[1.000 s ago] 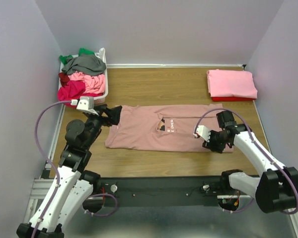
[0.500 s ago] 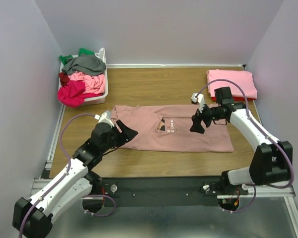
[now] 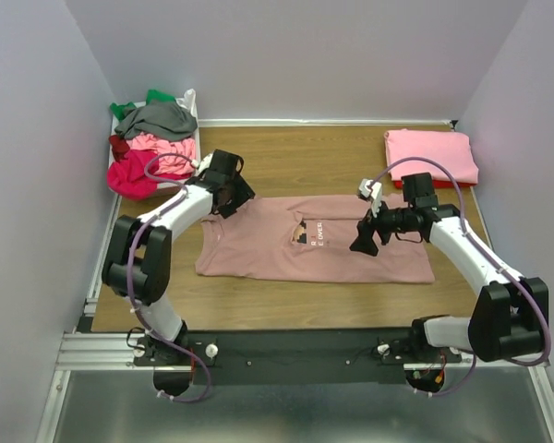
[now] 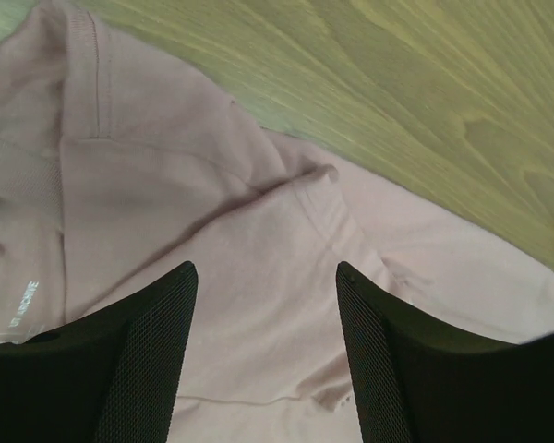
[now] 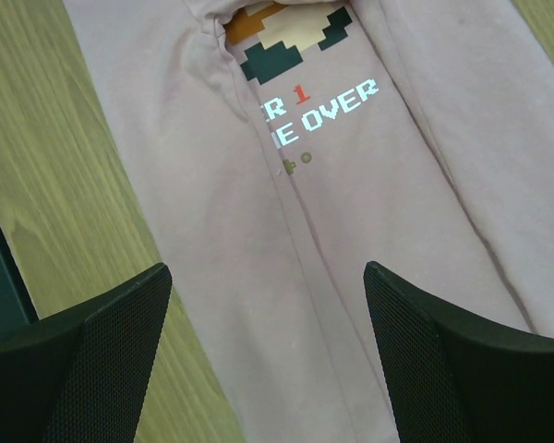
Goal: Fold and stack the t-shirts
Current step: Fold the tshirt
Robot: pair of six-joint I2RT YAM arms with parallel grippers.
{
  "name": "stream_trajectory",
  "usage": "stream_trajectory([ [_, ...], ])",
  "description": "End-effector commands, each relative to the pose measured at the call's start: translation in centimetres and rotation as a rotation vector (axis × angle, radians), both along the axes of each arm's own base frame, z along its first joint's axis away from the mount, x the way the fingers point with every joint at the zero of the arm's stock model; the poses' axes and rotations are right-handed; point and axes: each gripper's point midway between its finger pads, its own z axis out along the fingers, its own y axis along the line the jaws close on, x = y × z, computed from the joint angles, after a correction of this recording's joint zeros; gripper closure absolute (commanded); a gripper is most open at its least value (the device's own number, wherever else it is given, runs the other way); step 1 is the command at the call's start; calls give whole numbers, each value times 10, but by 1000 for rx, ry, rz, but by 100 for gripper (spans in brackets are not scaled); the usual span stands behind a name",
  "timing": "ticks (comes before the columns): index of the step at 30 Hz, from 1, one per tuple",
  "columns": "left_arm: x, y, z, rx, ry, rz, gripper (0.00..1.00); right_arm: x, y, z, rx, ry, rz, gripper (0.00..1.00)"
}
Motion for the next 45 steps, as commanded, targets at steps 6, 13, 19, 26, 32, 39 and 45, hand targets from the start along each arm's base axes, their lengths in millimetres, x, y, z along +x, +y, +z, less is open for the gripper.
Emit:
stream_trajectory([
  [6, 39, 18, -20, 121, 158, 162, 32, -2, 4, 12, 40, -56, 11, 8],
  [13, 35, 25, -44, 203, 243, 144, 32, -3, 3, 18, 38, -91, 12, 8],
  [19, 38, 32, -58, 261, 281, 131, 35, -3, 2, 23, 35, -110, 8, 8],
  [26, 49, 36, -71, 320, 324, 122, 55, -2, 0, 26, 28, -132, 5, 8],
  [32, 66, 37, -68, 353, 297, 100, 90, -3, 0, 31, 37, -146, 4, 8],
  [39, 117, 15, -74, 365, 253, -42, 100, -4, 0, 32, 39, -152, 9, 8],
  [45, 185, -15, -60, 278, 67, -168, 100, -6, 4, 33, 60, -146, 27, 8],
])
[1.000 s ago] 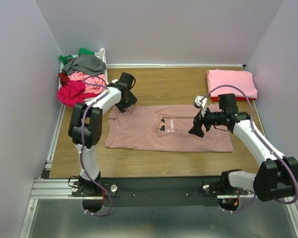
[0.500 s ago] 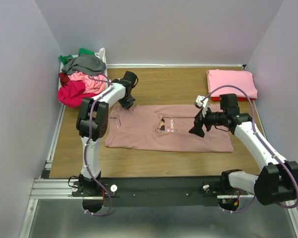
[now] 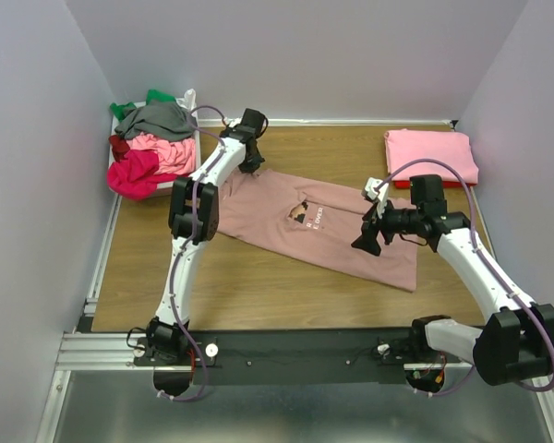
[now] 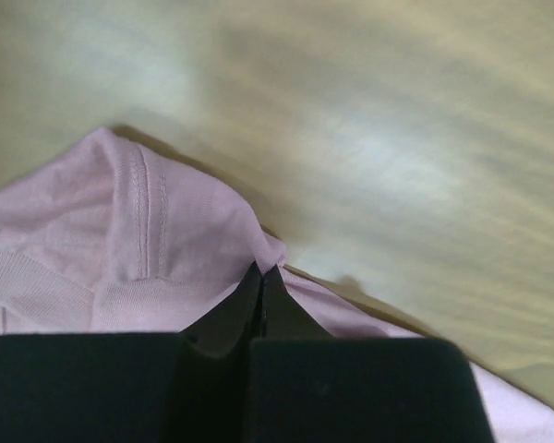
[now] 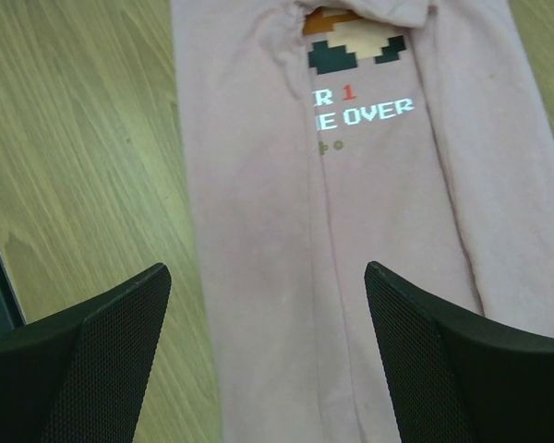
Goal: Fold and stack the t-shirts
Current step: Fold the tshirt
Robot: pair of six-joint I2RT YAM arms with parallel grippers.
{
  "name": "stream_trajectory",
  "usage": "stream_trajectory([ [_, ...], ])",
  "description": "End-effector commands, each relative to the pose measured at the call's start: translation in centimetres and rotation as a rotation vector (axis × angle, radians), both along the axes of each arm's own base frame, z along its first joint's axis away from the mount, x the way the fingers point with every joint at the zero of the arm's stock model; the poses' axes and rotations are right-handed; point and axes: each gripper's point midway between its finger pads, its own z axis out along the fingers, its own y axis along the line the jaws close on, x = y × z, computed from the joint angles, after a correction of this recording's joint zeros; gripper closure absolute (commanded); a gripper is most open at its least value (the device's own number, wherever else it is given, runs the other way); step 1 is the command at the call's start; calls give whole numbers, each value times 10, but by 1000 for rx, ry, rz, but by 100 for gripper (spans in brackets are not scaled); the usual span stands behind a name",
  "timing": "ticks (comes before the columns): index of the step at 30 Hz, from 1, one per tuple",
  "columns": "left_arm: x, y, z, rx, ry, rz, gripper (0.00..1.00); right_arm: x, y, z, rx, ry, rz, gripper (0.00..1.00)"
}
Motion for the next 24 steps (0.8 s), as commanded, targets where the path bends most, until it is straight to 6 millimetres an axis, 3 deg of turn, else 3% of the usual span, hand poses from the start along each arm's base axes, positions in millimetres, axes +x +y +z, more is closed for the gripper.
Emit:
stream_trajectory([
  [1, 45, -26, 10, -139, -133, -168, 100, -5, 4, 2, 32, -9, 29, 8],
  [3, 59, -40, 19, -236, -198, -235, 100, -5, 4, 0, 30, -5, 31, 8],
  [6, 81, -68, 44, -425, -327, -359, 91, -4, 4, -5, 24, 8, 33, 8],
  [7, 83, -76, 52, -483, -352, -400, 81, -4, 3, -7, 23, 13, 32, 8],
  [8, 93, -82, 72, -509, -423, -428, 73, -4, 4, -9, 20, 18, 36, 8],
  [10, 101, -85, 95, -529, -485, -463, 51, -5, 3, -12, 17, 23, 39, 8],
  [11, 107, -83, 117, -527, -542, -473, 48, -5, 3, -12, 16, 20, 39, 8],
  [13, 110, -77, 140, -517, -591, -481, 44, -6, 3, -13, 16, 21, 43, 7],
  [14, 110, -68, 166, -500, -646, -490, 43, -6, 3, -13, 18, 18, 47, 7],
  [16, 106, -59, 193, -478, -696, -509, 41, -8, 5, -12, 22, 9, 59, 6],
  [17, 97, -56, 223, -454, -748, -550, 41, -10, 6, -11, 28, -1, 75, 0],
  [19, 87, -45, 252, -409, -796, -567, 40, -12, 10, -9, 32, -17, 98, 0],
  [20, 69, -38, 300, -372, -874, -579, 39, -12, 13, -11, 28, -16, 115, 0],
  [21, 61, -32, 298, -313, -870, -595, 38, -14, 24, -9, 9, -32, 158, 0],
  [22, 39, -18, 324, -259, -910, -573, 36, -20, 38, -23, -71, -16, 200, 0],
  [24, 13, -1, 347, -189, -963, -554, 32, -18, 56, -22, -165, -59, 247, 0],
])
